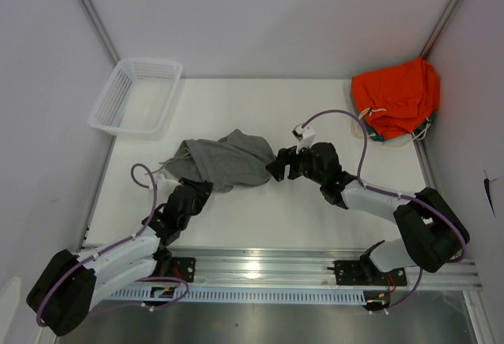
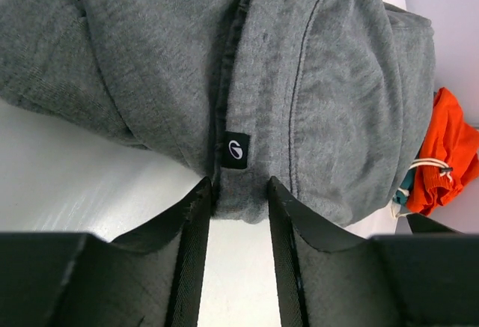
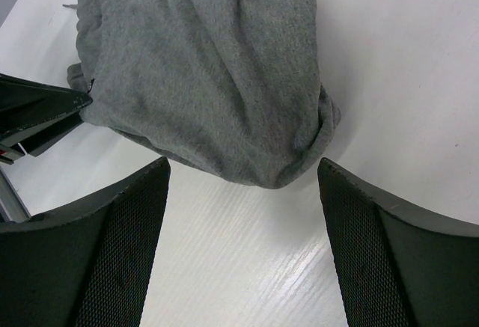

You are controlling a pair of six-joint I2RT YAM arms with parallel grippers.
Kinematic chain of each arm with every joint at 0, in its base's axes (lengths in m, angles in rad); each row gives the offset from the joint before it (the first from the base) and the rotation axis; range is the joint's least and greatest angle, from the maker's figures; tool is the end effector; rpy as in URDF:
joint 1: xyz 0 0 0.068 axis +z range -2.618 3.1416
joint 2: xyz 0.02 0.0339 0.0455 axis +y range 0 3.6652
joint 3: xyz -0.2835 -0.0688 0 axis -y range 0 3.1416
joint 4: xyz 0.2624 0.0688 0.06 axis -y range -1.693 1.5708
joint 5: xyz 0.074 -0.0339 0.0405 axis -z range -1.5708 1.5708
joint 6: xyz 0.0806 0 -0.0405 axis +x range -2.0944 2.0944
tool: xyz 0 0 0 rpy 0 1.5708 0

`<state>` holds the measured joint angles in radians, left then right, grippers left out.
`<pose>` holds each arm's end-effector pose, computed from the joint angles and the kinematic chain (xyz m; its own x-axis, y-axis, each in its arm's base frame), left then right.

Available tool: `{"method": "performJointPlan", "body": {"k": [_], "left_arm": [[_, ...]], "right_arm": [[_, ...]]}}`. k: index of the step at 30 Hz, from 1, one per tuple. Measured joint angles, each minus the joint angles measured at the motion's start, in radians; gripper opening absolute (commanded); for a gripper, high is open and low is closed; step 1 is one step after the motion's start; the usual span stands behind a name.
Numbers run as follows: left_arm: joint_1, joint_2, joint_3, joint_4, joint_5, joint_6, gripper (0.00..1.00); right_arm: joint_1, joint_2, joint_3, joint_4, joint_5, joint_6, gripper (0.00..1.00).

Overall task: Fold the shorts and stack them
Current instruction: Flatten the shorts out

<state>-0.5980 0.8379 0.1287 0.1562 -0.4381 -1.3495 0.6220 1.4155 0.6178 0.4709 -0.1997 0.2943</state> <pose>0.1793 -0.0807 0.1217 -0.3016 -0.8635 -0.4042 -0.3771 0.4974 -0.7813 0.2729 0.2153 0.1986 -0.4596 0.0203 -0.8879 -0.6170 0.7118 0.3357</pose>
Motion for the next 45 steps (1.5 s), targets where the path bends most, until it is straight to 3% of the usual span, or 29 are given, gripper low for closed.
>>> {"method": "performJointPlan", "body": {"k": [4, 9, 22, 31, 35, 42, 45], "left_arm": [[0.006, 0.041, 0.000, 0.026, 0.016, 0.006, 0.41], [0.007, 0.082, 0.002, 0.063, 0.034, 0.007, 0.52], [0.009, 0.145, 0.004, 0.126, 0.076, 0.003, 0.48], [0.010, 0.146, 0.005, 0.145, 0.086, -0.015, 0.54], [0.010, 0.169, 0.005, 0.195, 0.091, -0.034, 0.47], [0.011, 0.173, 0.005, 0.240, 0.101, -0.042, 0.17], [0.017, 0.138, 0.007, 0.230, 0.101, -0.025, 0.11]], "right_arm": [[0.000, 0.000, 0.000, -0.001, 0.000, 0.000, 0.82], [0.000, 0.000, 0.000, -0.003, 0.000, 0.000, 0.82], [0.000, 0.000, 0.005, -0.009, 0.000, -0.001, 0.82], [0.000, 0.000, 0.010, -0.011, 0.000, -0.001, 0.81], [0.000, 0.000, 0.011, -0.011, 0.000, -0.001, 0.81], [0.000, 0.000, 0.011, -0.011, 0.000, -0.001, 0.81], [0.000, 0.000, 0.013, -0.013, 0.000, -0.001, 0.81]]}}
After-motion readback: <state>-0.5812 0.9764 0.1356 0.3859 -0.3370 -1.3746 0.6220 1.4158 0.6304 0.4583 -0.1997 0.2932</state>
